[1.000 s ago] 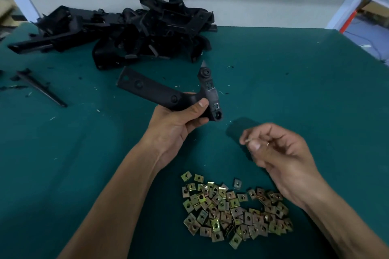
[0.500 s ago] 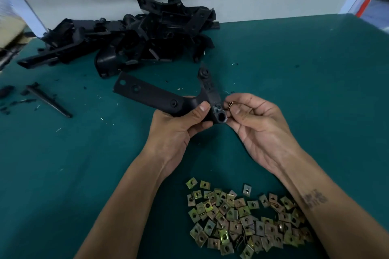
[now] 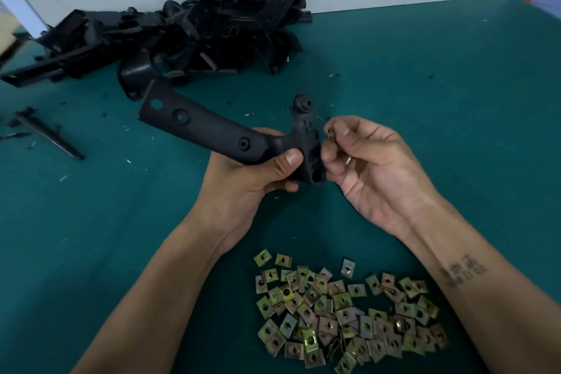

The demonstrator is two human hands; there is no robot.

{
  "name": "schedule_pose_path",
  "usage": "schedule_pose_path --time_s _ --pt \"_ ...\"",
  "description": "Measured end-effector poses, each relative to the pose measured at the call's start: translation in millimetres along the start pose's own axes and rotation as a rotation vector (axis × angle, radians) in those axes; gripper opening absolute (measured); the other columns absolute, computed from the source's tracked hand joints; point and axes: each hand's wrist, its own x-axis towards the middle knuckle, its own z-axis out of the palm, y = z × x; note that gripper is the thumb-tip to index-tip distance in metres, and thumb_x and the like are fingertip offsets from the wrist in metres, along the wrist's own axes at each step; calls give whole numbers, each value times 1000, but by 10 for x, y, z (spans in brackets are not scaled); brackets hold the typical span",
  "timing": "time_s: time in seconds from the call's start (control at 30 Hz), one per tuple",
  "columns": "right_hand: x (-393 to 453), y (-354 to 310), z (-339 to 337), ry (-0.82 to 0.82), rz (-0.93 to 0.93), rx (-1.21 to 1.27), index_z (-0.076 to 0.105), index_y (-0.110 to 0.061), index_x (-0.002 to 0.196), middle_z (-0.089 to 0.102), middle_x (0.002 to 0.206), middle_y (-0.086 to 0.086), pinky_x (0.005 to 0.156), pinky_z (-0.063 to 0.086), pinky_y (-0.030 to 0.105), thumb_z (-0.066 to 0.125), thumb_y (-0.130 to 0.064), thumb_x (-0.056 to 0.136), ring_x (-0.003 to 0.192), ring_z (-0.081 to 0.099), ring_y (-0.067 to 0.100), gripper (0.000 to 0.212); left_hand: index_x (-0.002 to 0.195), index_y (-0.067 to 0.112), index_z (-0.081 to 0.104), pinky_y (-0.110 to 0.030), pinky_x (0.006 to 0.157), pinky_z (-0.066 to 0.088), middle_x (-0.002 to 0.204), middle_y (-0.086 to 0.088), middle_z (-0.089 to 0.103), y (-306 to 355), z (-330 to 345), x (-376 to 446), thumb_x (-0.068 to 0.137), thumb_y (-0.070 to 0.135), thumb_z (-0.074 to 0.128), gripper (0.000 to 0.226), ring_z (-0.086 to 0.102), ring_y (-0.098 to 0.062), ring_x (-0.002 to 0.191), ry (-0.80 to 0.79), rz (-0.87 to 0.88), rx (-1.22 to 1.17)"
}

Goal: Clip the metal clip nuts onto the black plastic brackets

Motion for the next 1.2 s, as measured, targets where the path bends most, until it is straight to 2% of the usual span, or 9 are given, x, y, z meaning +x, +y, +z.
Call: schedule_pose_path --time_s 0.13,0.27,0.33,0.43,0.5,0.67,0.9,1.07,1.2 --pt "1 28 21 31 -17 -41 73 -7 83 70 71 9 58 54 19 68 -9 83 60 64 14 5 93 3 62 -23 57 52 89 -9 71 36 -2 -4 71 16 80 32 70 -18 77 28 -27 -54" --pt "19 49 50 74 -31 -50 67 -4 89 67 71 6 56 53 19 66 -9 86 58 60 12 6 94 5 60 -21 55 51 86 -5 72 56 20 -11 75 11 72 23 69 -16 75 50 -51 -75" --pt "18 65 80 121 -74 -106 64 -6 89 63 69 3 51 49 19 61 -8 95 56 55 12 7 92 6 60 -21 55 51 86 -4 72 72 21 -15 76 10 70 19 70 -16 75 47 -62 -86" --pt "-1 84 111 228 -155 -173 58 -12 84 54 60 0 39 34 20 51 -8 105 48 45 10 23 92 6 61 -20 55 51 87 -4 72 83 7 -14 79 11 69 16 69 -16 77 32 -77 -83" --pt "-24 77 115 228 -167 -175 57 -10 86 57 59 2 36 33 20 51 -7 106 44 48 12 21 91 7 62 -21 55 51 87 -4 72 85 0 -10 79 11 69 15 69 -16 77 32 -79 -84" --pt "-50 35 118 160 -173 -78 61 1 91 67 73 14 57 54 21 53 5 99 62 64 18 12 94 8 61 -21 56 51 88 -4 73 84 -4 -14 78 11 70 19 70 -17 78 37 -82 -95" --pt "-47 78 111 112 -209 -107 65 1 101 72 75 8 62 54 21 63 7 87 70 68 16 16 94 8 61 -21 58 52 94 -8 72 96 -1 -19 78 11 70 18 70 -18 81 56 -90 -121" --pt "-61 98 128 106 -202 -74 78 -6 83 74 79 10 69 57 21 76 0 71 72 69 17 13 107 -6 63 -19 63 54 103 -15 70 122 2 -13 80 12 69 33 71 -17 87 55 -105 -129" --pt "-72 100 125 102 -156 -40 80 -5 83 75 81 11 73 58 21 77 1 68 75 72 17 16 106 -7 64 -19 65 55 104 -14 72 118 6 -8 80 11 68 32 71 -18 89 56 -101 -131"
